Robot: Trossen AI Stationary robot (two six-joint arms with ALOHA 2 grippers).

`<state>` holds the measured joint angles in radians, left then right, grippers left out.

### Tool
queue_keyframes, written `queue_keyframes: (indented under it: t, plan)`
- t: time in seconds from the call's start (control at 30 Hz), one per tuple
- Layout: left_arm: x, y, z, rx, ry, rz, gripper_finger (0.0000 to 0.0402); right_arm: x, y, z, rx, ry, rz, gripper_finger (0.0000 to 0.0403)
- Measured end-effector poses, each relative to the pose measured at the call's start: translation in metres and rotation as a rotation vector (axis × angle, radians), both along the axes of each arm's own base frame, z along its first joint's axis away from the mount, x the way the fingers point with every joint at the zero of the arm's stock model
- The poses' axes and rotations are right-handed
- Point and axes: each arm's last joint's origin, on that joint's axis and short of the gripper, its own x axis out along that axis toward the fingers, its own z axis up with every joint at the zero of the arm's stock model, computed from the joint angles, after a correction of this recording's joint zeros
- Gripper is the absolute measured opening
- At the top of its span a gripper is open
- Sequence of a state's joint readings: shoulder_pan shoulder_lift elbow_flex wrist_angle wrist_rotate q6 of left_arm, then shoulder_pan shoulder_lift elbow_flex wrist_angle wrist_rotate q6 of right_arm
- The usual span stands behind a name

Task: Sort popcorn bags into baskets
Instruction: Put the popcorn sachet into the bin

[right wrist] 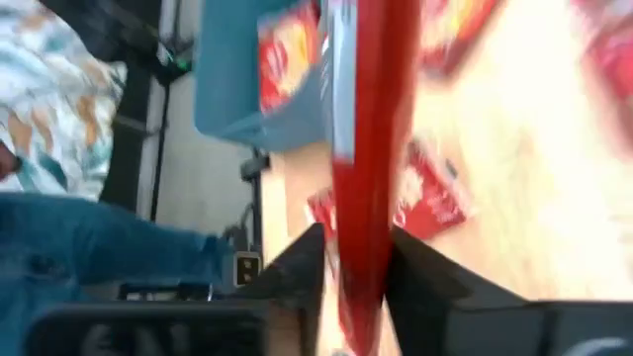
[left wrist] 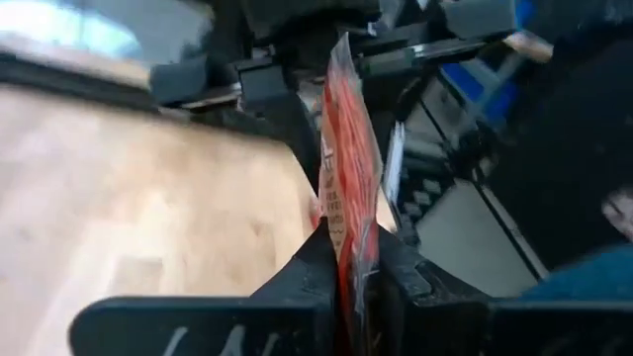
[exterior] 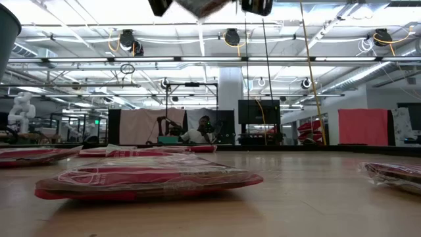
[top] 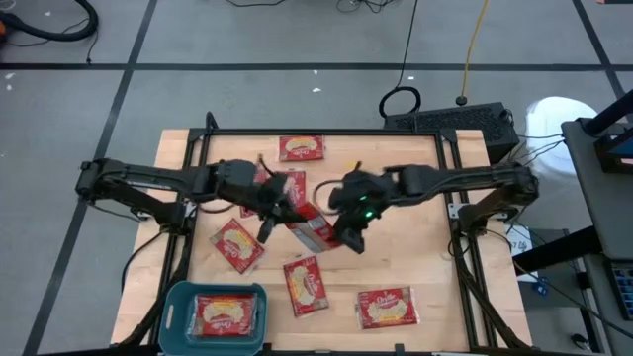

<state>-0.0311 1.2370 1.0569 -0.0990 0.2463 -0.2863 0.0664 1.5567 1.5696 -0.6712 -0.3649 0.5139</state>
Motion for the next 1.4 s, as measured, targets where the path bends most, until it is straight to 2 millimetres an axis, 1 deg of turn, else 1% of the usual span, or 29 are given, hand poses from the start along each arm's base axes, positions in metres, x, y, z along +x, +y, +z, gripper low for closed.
queue_keyframes:
  t: [0.1,0.17,0.27,0.3,0.37,0.47,0.63,0.73,0.83,0.9,1.0,1.07,1.1,1.17,1.23,1.33,1.4]
  plan:
    - [-0.020,0.001,0.020,0.033,-0.086,0.076,0.0019,-0.020,-0.002,0.023,-0.063,-0.090,-0.054,0.0150]
    - [-0.034,0.001,0.033,0.066,-0.150,0.128,0.0019,-0.034,-0.001,0.035,-0.132,-0.162,-0.089,0.0178]
    - [-0.049,0.000,0.048,0.101,-0.246,0.170,0.0023,-0.050,0.001,0.047,-0.234,-0.273,-0.168,0.0210]
    - [-0.053,0.000,0.053,0.108,-0.281,0.178,0.0025,-0.053,0.002,0.047,-0.255,-0.306,-0.194,0.0218]
    - [-0.059,-0.001,0.062,0.118,-0.356,0.193,0.0025,-0.056,0.002,0.048,-0.277,-0.396,-0.249,0.0230]
    - [-0.061,-0.003,0.073,0.118,-0.470,0.197,0.0020,-0.052,0.003,0.043,-0.277,-0.559,-0.316,0.0238]
    - [-0.055,-0.004,0.082,0.120,-0.595,0.239,0.0020,-0.039,0.004,0.034,-0.257,-0.899,-0.402,0.0237]
    - [-0.048,-0.005,0.082,0.134,-0.628,0.267,0.0026,-0.036,0.003,0.031,-0.271,-1.019,-0.463,0.0226]
    - [-0.043,-0.005,0.081,0.150,-0.640,0.282,0.0029,-0.034,0.001,0.029,-0.279,-1.040,-0.479,0.0196]
    - [-0.039,-0.006,0.080,0.147,-0.654,0.285,0.0030,-0.033,0.000,0.029,-0.284,-1.035,-0.493,0.0160]
    - [-0.036,-0.006,0.077,0.143,-0.636,0.287,0.0031,-0.034,0.000,0.028,-0.306,-1.036,-0.482,0.0087]
    - [-0.035,-0.006,0.074,0.105,-0.595,0.283,0.0033,-0.034,0.001,0.028,-0.346,-1.033,-0.429,0.0034]
    - [-0.035,-0.006,0.072,0.087,-0.567,0.276,0.0037,-0.036,0.002,0.028,-0.372,-1.029,-0.393,0.0019]
    - [-0.039,-0.006,0.069,0.068,-0.500,0.263,0.0052,-0.039,0.001,0.028,-0.433,-1.011,-0.358,0.0015]
    - [-0.045,-0.008,0.065,0.050,-0.428,0.252,0.0079,-0.044,0.001,0.027,-0.482,-0.967,-0.345,0.0022]
    - [-0.060,-0.008,0.063,0.012,-0.346,0.276,0.0135,-0.052,0.000,0.028,-0.562,-0.926,-0.310,0.0019]
    - [-0.072,-0.008,0.063,-0.032,-0.292,0.287,0.0174,-0.058,0.000,0.028,-0.677,-0.905,-0.254,0.0010]
